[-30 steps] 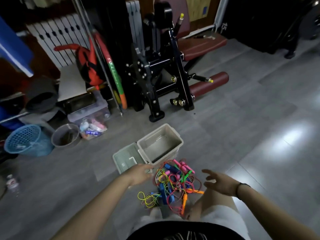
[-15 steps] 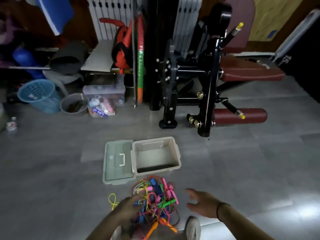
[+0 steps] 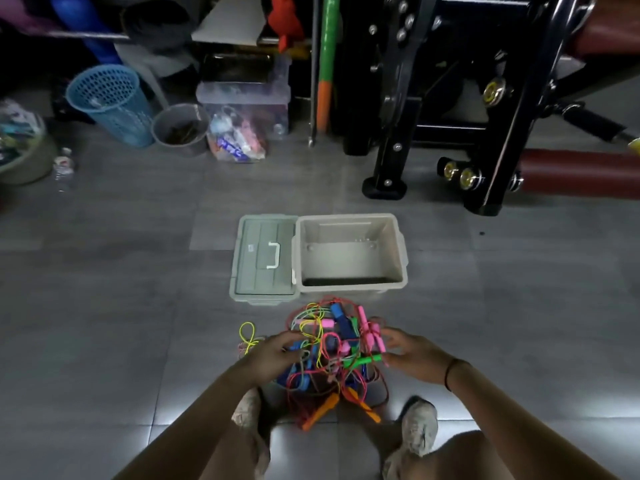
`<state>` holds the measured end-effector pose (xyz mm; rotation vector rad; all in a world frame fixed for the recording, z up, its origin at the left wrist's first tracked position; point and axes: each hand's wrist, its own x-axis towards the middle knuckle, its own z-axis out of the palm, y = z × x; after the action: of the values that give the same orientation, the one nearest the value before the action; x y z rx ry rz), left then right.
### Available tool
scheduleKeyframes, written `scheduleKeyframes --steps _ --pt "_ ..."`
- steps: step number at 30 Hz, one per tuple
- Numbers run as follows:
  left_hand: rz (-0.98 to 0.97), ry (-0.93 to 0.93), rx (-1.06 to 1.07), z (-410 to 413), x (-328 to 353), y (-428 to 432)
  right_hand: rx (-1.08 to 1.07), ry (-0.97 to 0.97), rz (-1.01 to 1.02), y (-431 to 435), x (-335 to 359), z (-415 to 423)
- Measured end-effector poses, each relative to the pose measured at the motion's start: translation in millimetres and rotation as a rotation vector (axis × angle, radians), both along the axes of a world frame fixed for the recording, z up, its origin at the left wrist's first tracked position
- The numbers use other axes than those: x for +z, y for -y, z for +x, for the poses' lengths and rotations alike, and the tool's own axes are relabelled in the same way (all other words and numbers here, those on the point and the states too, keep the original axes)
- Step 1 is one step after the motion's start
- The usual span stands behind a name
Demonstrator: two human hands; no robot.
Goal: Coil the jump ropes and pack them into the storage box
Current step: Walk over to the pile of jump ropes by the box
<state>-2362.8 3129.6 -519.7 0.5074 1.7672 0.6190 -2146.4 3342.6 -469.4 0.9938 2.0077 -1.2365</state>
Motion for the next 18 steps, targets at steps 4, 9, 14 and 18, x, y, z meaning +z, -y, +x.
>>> scheduleKeyframes --steps 4,9,14,18 --pt "0.0 0.002 0.036 -15.6 -83.5 5.3 -0.054 -0.048 0.003 -8.4 -83.5 -6.3" --pt "0.034 -0.08 0.037 -15.7 -136.4 -16.1 -0.078 -0.148 0.058 -5.5 -160.4 -17.3" --pt "0.138 -0.218 -0.317 -7.0 -152.5 -50.3 0.217 -0.085 0.11 -5.6 -197.5 -26.8" --pt "0.272 -0.362 -0.423 11.2 -124.0 -66.9 0.335 -0.248 0.231 6.4 -190.1 -38.5"
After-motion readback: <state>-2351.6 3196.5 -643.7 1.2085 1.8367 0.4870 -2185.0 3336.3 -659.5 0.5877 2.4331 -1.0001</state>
